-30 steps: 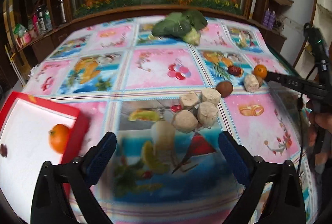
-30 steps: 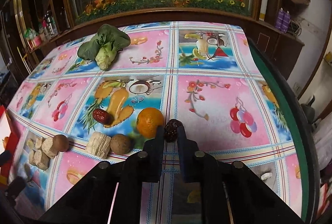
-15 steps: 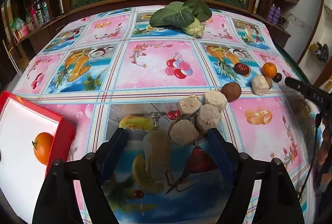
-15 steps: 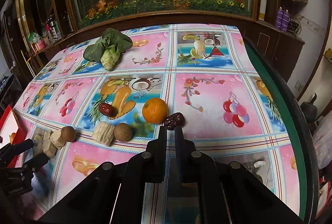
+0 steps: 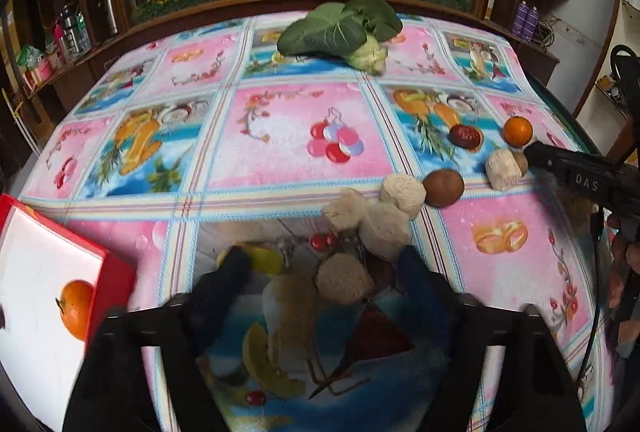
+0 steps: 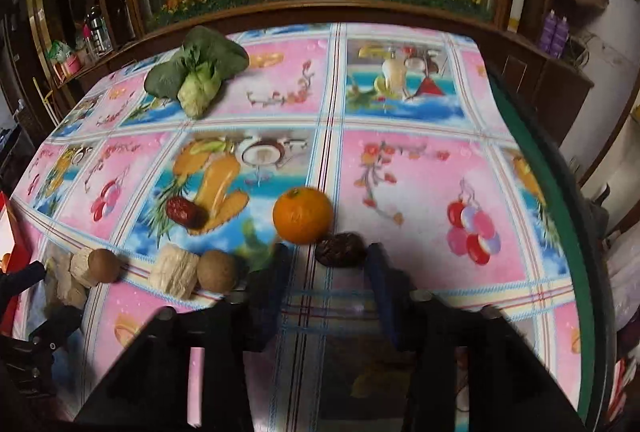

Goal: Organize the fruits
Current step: 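Grasp a dark red date with the right tool while the left tool grasps a beige piece, then carry the date and beige piece over the tray and open both tools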

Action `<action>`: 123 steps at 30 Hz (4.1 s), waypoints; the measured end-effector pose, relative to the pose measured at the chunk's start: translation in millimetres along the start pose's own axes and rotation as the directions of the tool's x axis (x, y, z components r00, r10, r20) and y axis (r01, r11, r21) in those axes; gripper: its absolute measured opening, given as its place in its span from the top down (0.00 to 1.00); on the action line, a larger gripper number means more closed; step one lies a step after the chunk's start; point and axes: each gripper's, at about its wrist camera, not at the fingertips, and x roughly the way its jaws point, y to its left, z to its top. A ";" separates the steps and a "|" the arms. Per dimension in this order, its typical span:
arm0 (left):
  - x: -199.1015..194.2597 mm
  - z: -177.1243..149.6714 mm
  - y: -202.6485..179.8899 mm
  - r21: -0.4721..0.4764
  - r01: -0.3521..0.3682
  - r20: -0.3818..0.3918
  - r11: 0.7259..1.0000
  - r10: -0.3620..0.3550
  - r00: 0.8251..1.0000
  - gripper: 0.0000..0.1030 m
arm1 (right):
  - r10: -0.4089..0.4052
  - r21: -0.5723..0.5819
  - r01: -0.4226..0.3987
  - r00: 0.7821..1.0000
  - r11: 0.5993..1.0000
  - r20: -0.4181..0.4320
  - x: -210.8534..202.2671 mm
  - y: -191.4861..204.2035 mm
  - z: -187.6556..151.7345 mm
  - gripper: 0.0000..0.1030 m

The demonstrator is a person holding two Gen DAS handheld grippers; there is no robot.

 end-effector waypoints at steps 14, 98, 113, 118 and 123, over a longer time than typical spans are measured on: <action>-3.2 -0.8 15.8 -0.017 0.115 0.024 0.993 -0.115 0.993 0.65 | 0.039 0.024 -0.040 0.998 0.999 0.050 -18.3 -6.0 -10.6 0.74; -234.9 -142.6 201.5 -0.321 -0.081 0.143 0.944 0.133 0.981 0.77 | 0.344 -0.297 -0.309 0.936 0.904 0.076 -171.8 269.1 -86.5 0.74; -219.4 -139.4 226.3 -0.348 -0.127 0.117 0.929 0.177 0.977 0.77 | 0.372 -0.355 -0.338 0.928 0.871 0.030 -147.8 316.5 -73.9 0.74; -214.9 -138.1 233.4 -0.357 -0.150 0.110 0.922 0.201 0.973 0.77 | 0.386 -0.356 -0.357 0.922 0.864 0.012 -136.9 329.1 -68.3 0.74; -208.4 -137.2 233.4 -0.345 -0.159 0.102 0.925 0.206 0.973 0.76 | 0.431 -0.357 -0.408 0.902 0.841 -0.016 -126.2 345.5 -64.0 0.74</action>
